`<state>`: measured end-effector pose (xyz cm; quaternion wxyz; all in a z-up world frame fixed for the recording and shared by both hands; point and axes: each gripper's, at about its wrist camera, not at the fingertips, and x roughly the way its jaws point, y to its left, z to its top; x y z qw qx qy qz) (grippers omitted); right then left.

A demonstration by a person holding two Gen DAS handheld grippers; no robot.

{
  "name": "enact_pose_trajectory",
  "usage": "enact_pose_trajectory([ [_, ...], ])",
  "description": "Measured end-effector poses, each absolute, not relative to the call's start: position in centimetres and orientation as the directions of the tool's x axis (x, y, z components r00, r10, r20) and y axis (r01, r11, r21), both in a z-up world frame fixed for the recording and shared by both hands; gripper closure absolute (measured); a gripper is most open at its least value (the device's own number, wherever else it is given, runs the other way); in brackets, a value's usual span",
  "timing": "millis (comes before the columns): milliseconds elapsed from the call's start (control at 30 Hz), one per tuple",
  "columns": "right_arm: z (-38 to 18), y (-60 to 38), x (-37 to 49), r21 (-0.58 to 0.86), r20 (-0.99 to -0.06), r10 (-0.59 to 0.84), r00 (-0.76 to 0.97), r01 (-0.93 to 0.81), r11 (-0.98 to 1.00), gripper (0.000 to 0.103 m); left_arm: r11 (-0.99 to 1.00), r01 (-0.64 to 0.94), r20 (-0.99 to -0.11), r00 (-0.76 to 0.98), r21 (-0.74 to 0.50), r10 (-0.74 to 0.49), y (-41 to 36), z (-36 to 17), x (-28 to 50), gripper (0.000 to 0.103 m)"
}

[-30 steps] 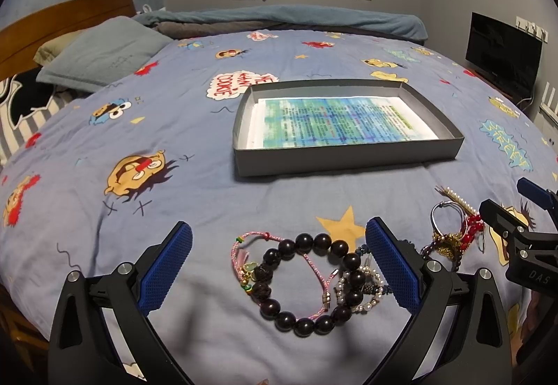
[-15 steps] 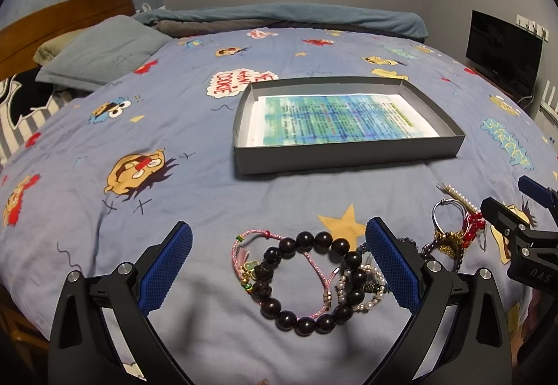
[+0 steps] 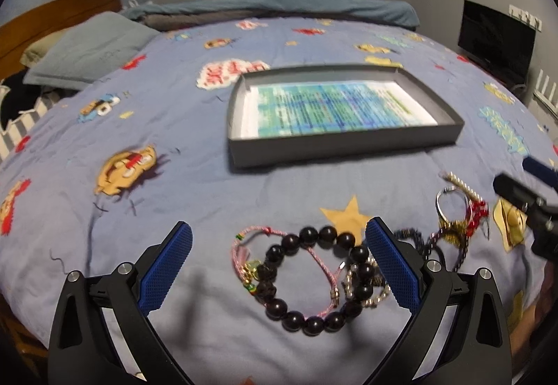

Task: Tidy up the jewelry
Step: 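Grasp the black bead bracelet with the left tool while the right tool grasps the pearl hairpin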

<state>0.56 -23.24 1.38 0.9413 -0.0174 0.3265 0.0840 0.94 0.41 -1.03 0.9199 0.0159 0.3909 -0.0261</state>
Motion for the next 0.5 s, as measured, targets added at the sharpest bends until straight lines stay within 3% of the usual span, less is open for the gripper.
enact_pose_trajectory([
  [133,1.4,-23.3,0.9,0.059,-0.632,0.198,0.75,-0.208,0.976,0.005,0.996,0.084,-0.748,0.659,-0.039,-0.085,1.4,-2.0,1.3,0.004],
  [333,1.1,-24.1,0.7,0.057,-0.643,0.209,0.737,-0.225,0.973,0.005,0.991,0.133,-0.704,0.701,-0.024,-0.111,2.7,-1.3,0.4,0.009],
  [400,1.1,-24.3,0.5,0.048,-0.652,0.207,0.73,-0.232,0.972,0.006,0.985,0.169,-0.701,0.697,-0.043,-0.15,2.9,-1.2,0.0,0.016],
  [433,1.1,-24.4,0.4,0.044,-0.653,0.206,0.729,-0.235,0.971,0.009,0.982,0.185,-0.704,0.691,-0.044,-0.162,2.8,-1.2,-0.1,0.027],
  [500,1.1,-24.7,0.1,0.03,-0.656,0.198,0.728,-0.237,0.971,0.017,0.977,0.209,-0.714,0.676,-0.048,-0.179,2.7,-1.3,-0.3,0.037],
])
